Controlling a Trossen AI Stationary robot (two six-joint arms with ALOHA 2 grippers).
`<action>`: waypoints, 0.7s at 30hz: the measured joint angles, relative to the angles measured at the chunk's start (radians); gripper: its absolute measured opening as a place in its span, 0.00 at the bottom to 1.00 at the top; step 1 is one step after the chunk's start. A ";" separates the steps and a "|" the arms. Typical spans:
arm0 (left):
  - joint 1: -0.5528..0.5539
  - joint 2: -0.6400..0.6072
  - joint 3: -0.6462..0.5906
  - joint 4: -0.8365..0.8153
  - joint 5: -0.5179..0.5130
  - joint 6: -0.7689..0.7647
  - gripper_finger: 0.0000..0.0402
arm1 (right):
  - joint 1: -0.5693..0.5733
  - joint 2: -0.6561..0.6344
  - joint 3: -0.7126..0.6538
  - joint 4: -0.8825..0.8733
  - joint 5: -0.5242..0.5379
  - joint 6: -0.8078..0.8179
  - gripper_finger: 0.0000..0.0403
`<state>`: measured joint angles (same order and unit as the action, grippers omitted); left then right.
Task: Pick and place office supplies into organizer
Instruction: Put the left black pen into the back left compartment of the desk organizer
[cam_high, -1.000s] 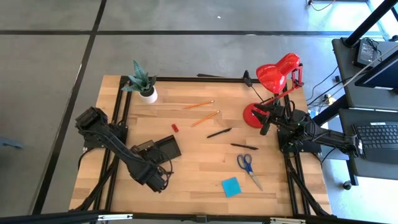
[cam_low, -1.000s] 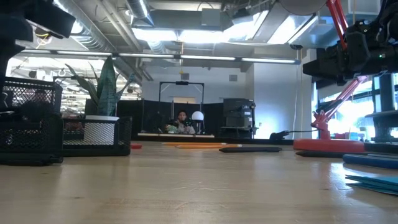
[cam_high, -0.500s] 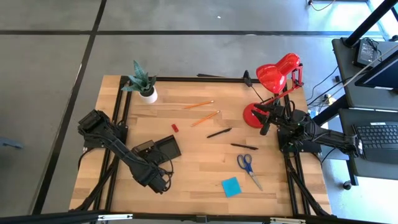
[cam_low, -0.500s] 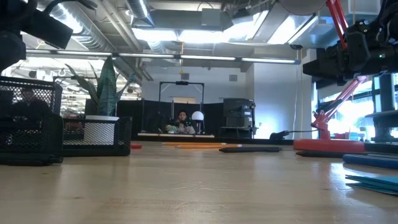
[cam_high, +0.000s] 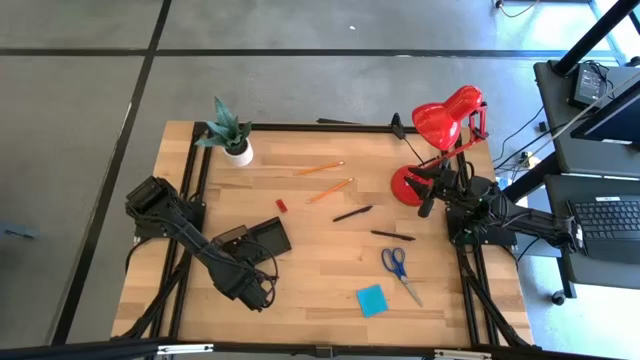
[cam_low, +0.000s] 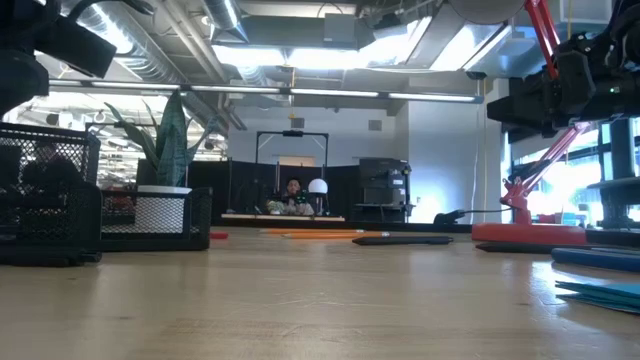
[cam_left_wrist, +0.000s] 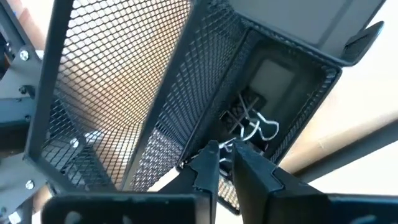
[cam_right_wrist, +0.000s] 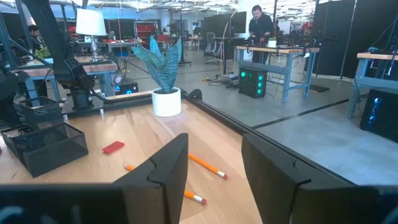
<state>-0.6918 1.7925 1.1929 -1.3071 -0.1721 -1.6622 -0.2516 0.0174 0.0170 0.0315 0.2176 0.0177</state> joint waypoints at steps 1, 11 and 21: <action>0.000 0.000 0.007 -0.004 0.012 0.000 0.12 | 0.000 0.000 0.000 0.000 0.000 0.000 0.38; -0.001 -0.048 0.142 -0.012 -0.015 -0.011 0.17 | 0.000 0.000 0.000 0.000 0.000 0.000 0.38; 0.001 -0.036 0.218 0.353 -0.321 0.337 0.16 | 0.000 0.000 0.000 0.000 0.000 0.000 0.38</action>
<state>-0.6910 1.7567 1.4113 -0.9542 -0.4932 -1.3250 -0.2516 0.0175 0.0174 0.0315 0.2178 0.0176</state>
